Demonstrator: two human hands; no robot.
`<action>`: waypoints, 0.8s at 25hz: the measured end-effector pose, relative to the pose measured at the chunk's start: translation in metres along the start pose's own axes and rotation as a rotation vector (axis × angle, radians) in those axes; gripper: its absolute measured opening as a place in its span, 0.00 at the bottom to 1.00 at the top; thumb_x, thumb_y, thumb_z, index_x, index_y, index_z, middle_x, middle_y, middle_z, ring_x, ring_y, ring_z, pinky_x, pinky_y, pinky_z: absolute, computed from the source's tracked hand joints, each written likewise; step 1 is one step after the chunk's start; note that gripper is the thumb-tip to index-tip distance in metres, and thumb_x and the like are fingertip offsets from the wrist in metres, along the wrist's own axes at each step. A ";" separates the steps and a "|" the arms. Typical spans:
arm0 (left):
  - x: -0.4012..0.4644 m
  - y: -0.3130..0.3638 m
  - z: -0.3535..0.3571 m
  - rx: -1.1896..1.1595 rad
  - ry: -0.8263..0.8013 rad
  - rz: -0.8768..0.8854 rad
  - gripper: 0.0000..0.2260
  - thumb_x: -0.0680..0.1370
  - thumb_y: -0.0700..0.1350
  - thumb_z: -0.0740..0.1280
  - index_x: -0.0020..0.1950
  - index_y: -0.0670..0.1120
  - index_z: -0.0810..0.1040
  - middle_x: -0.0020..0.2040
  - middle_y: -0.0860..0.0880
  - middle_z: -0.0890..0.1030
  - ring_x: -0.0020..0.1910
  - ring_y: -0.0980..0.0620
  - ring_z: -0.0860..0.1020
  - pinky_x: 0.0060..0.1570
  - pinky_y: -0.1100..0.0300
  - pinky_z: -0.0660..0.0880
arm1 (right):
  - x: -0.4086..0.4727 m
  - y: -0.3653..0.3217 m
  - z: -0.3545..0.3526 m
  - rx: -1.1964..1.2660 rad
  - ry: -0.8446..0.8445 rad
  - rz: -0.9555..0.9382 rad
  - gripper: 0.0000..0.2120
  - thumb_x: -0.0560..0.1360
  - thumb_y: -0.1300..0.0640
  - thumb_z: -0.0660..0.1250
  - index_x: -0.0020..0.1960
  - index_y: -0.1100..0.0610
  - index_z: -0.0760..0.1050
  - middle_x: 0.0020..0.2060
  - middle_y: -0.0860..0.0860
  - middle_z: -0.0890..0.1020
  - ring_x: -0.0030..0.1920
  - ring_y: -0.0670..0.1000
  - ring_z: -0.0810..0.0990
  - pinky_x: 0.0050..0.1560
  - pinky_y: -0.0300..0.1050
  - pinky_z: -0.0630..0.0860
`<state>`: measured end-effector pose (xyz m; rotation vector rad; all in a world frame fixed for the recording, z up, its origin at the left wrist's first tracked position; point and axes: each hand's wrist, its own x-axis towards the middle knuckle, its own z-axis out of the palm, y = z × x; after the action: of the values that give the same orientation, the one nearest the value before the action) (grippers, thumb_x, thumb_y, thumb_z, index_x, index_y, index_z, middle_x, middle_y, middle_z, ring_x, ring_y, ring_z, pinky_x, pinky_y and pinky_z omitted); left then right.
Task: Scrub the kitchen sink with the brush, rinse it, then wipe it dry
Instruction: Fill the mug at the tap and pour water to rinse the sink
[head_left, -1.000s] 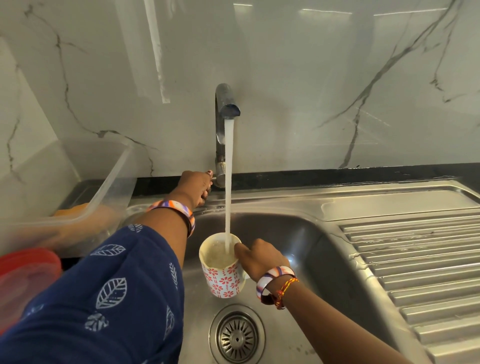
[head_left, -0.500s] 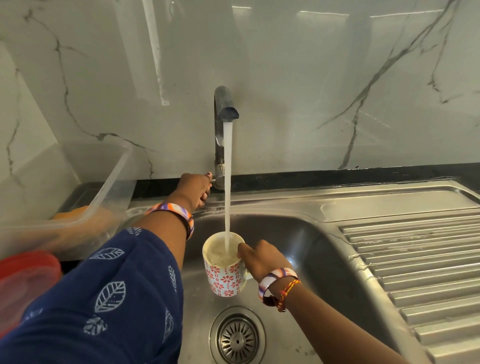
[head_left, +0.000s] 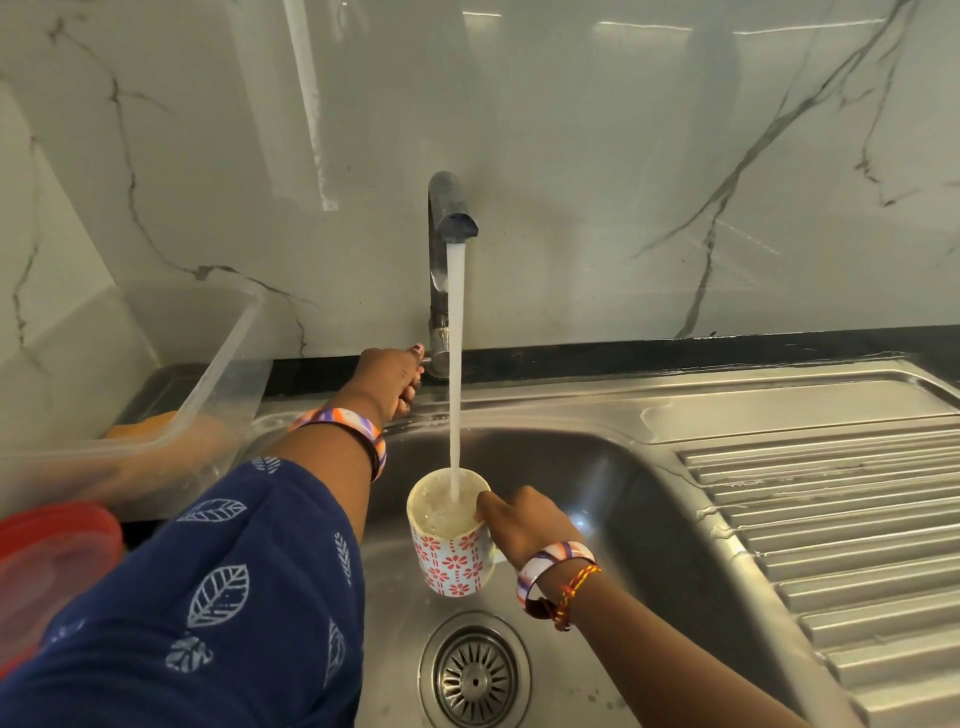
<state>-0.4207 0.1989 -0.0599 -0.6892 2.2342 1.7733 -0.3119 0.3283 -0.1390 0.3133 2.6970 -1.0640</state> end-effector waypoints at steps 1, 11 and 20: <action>0.000 0.000 -0.001 -0.004 -0.009 -0.007 0.16 0.81 0.50 0.60 0.36 0.42 0.71 0.30 0.49 0.67 0.27 0.55 0.63 0.26 0.66 0.62 | 0.000 0.000 0.000 0.007 0.003 0.002 0.22 0.78 0.44 0.55 0.30 0.53 0.68 0.26 0.48 0.69 0.28 0.46 0.66 0.30 0.37 0.61; -0.015 0.032 0.010 0.928 0.145 0.583 0.10 0.78 0.44 0.64 0.56 0.39 0.76 0.53 0.42 0.79 0.51 0.43 0.78 0.46 0.56 0.71 | -0.004 -0.005 -0.007 0.036 0.026 0.005 0.18 0.77 0.45 0.56 0.39 0.57 0.74 0.27 0.48 0.70 0.29 0.47 0.67 0.30 0.38 0.62; -0.058 -0.025 0.002 0.955 -0.109 0.612 0.10 0.79 0.45 0.63 0.43 0.42 0.81 0.44 0.44 0.81 0.44 0.47 0.79 0.46 0.58 0.74 | -0.051 0.004 -0.098 0.249 0.113 -0.092 0.19 0.75 0.44 0.60 0.46 0.59 0.80 0.40 0.54 0.82 0.43 0.55 0.81 0.47 0.46 0.76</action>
<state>-0.3583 0.2096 -0.0564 0.3041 2.9454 0.6242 -0.2750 0.3930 -0.0573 0.3018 2.7002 -1.4555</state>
